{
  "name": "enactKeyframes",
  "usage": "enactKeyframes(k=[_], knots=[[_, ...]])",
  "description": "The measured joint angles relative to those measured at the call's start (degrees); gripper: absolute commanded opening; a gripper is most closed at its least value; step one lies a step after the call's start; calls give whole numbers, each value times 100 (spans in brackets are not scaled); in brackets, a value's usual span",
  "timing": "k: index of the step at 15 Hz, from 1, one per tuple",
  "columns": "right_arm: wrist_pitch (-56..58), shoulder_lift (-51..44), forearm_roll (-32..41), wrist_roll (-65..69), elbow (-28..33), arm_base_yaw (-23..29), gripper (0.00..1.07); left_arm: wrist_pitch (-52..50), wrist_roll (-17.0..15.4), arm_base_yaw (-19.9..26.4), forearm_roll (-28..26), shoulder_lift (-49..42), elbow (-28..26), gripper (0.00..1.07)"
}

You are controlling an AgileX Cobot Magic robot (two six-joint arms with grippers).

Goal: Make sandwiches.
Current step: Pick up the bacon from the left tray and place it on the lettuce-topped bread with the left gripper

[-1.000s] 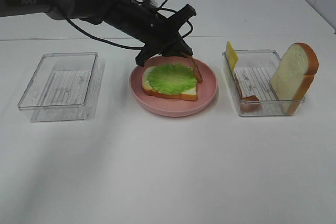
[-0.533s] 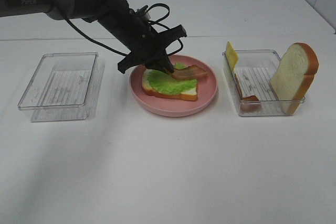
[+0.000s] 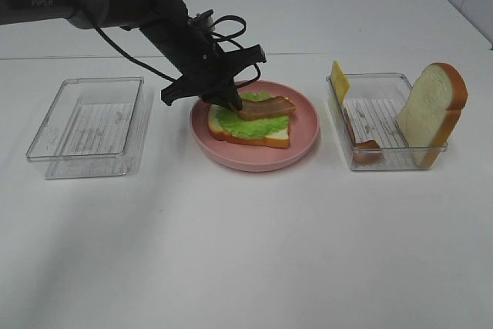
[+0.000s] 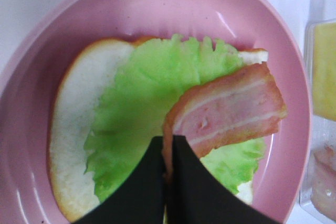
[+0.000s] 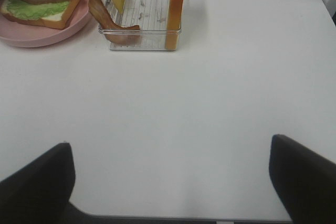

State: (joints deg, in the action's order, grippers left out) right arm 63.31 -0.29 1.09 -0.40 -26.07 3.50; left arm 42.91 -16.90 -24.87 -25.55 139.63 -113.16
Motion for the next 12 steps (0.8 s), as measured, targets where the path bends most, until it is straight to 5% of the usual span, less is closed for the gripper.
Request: enactKeyframes(k=[3, 4, 5, 6, 12], knots=[[0, 0, 0, 0, 0, 0, 98, -23, 0, 0, 40, 0, 0, 29], [0, 0, 0, 0, 0, 0, 98, -23, 0, 0, 40, 0, 0, 48], [0, 0, 0, 0, 0, 0, 98, -23, 0, 0, 40, 0, 0, 78], [0, 0, 0, 0, 0, 0, 98, -23, 0, 0, 40, 0, 0, 91], [0, 0, 0, 0, 0, 0, 98, 149, -17, 0, 109, -487, -29, 94]])
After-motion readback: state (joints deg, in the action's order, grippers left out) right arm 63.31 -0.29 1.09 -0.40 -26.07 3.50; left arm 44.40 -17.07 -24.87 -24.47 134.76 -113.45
